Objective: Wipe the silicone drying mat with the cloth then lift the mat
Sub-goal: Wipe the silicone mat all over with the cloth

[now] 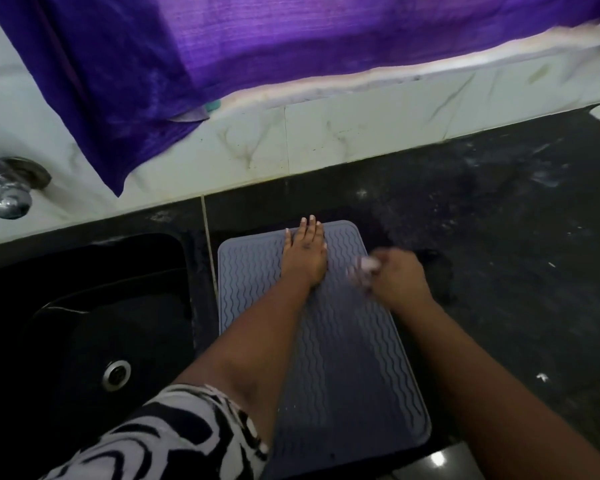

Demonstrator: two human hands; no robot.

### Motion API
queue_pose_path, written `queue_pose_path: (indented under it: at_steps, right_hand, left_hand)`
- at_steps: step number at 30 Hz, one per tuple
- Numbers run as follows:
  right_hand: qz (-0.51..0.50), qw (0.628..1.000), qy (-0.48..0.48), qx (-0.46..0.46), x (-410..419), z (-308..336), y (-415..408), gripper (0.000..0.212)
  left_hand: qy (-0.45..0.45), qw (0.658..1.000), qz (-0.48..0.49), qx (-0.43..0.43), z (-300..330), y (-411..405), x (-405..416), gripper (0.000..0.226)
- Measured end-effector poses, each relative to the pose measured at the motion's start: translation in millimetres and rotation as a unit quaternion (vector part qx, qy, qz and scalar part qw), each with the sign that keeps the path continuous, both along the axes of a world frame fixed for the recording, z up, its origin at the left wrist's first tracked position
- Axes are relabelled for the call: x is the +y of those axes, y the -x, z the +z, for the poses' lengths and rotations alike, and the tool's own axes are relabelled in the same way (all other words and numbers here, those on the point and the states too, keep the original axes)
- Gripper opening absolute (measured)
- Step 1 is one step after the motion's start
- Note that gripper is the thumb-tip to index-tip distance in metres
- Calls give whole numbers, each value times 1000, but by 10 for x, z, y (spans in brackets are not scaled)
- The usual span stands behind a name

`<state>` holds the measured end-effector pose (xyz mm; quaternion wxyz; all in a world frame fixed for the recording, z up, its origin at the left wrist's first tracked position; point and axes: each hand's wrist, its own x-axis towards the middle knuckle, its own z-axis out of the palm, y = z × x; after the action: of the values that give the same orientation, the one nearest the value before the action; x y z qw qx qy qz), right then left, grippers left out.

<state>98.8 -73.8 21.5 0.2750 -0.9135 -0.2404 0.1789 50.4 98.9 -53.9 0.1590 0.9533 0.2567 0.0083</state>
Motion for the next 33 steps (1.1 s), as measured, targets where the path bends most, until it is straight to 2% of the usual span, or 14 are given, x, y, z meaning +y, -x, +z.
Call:
queue_pose_path:
  at_steps: [3,6,8,14,16,19,20,22,24,25,27,29,31,33]
  right_hand:
    - [60,997,-3,-47,398,41,-252,13]
    - [150,976,108,-111,414,-247,-135,25]
    - [156,970,114,-145,269,-358,14,30]
    - [125,973,143,-127,-413,-393,643,13]
    - [124,972,172,-105,-595,-344,859,11]
    - [114,968,225,10,-708,-188,815,18]
    - [104,971,210,46,-693,-112,744,21]
    - [55,990,108,76,-576,52,554,12]
    - [23,999,15,45,-373,103,352,7]
    - [45,999,17,10,-272,75,291,18]
    - [110,989,91,-42,-139,-93,308,38]
    - [143,970,167,-101,-116,-285,433,40]
    - [149,961,178,-152,-196,-382,548,37]
    - [160,965,155,-136,-360,-392,610,32]
  left_hand:
    - [-7,993,8,-121,74,164,-157,51]
    - [37,995,-6,-92,-52,372,-354,50]
    - [44,996,-9,-71,-133,429,-378,53]
    - [14,998,13,-58,-221,367,-419,57]
    - [16,998,11,-59,-234,378,-394,56]
    - [20,998,-1,-51,-223,389,-399,56]
    - [28,999,-5,-42,-195,384,-395,56]
    - [56,998,-5,-36,-133,384,-379,54]
    - [61,996,2,-64,-87,456,-432,53]
    - [53,995,3,-80,-74,527,-499,54]
    - [38,995,1,-95,-93,708,-682,55]
    - [51,995,-2,-84,-153,867,-842,57]
    - [59,996,0,-72,-214,901,-874,59]
    - [48,997,4,-60,-227,863,-870,56]
